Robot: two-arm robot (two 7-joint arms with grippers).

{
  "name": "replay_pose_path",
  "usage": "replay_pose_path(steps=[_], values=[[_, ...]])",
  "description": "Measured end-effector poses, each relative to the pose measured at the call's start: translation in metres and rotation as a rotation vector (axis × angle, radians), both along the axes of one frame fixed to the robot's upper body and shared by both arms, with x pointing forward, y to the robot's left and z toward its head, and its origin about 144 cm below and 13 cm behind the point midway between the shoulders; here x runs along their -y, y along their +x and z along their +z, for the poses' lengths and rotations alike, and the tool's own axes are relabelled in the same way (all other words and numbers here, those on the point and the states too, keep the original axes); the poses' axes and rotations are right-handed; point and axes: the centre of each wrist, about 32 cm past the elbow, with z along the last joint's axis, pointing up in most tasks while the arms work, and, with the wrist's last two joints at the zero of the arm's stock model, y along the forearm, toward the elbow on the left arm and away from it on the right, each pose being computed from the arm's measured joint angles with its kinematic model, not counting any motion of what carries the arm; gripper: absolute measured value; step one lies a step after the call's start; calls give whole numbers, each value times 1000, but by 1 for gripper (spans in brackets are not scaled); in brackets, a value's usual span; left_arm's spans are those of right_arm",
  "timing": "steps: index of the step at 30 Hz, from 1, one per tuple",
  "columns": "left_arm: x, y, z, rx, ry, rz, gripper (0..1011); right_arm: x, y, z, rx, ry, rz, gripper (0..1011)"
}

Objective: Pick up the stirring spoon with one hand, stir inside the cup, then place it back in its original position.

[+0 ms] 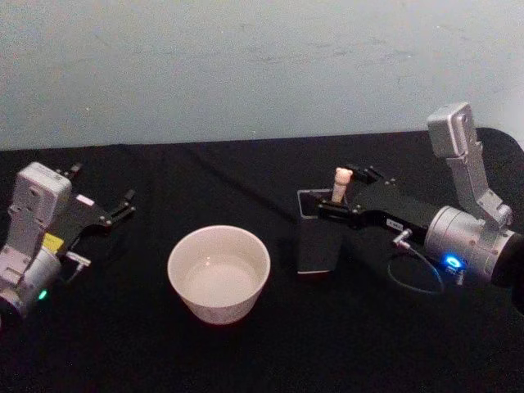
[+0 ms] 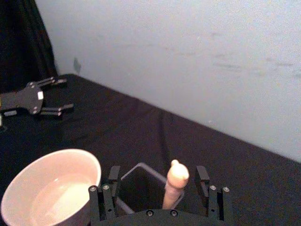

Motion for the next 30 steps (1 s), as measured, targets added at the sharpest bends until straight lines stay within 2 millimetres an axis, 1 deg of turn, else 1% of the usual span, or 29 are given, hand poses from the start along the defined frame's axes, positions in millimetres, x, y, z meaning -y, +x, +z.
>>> replay_pose_path(steps=[9, 12, 13, 16, 17, 20, 23, 25, 26, 30], values=[[0, 0, 0, 0, 0, 0, 1001, -3, -4, 0, 146, 58, -117, 1002], [0, 0, 0, 0, 0, 0, 1001, -7, -5, -1, 227, 124, -238, 1002], [0, 0, 0, 0, 0, 0, 1002, -7, -5, -1, 227, 124, -238, 1002], [0, 0, 0, 0, 0, 0, 1001, -13, -5, -6, 285, 147, -356, 1002], [0, 0, 0, 0, 0, 0, 1001, -16, -5, -10, 303, 140, -408, 1002], [0, 0, 0, 0, 0, 0, 1001, -18, -3, -17, 312, 113, -471, 1002], [0, 0, 0, 0, 0, 0, 1002, -19, -2, -31, 301, 53, -542, 1002], [0, 0, 0, 0, 0, 0, 1001, -17, -3, -43, 290, 12, -567, 1002], [0, 0, 0, 0, 0, 0, 1001, -17, -3, -43, 290, 12, -567, 1002], [0, 0, 0, 0, 0, 0, 1001, -13, -8, -62, 252, -49, -579, 1002]])
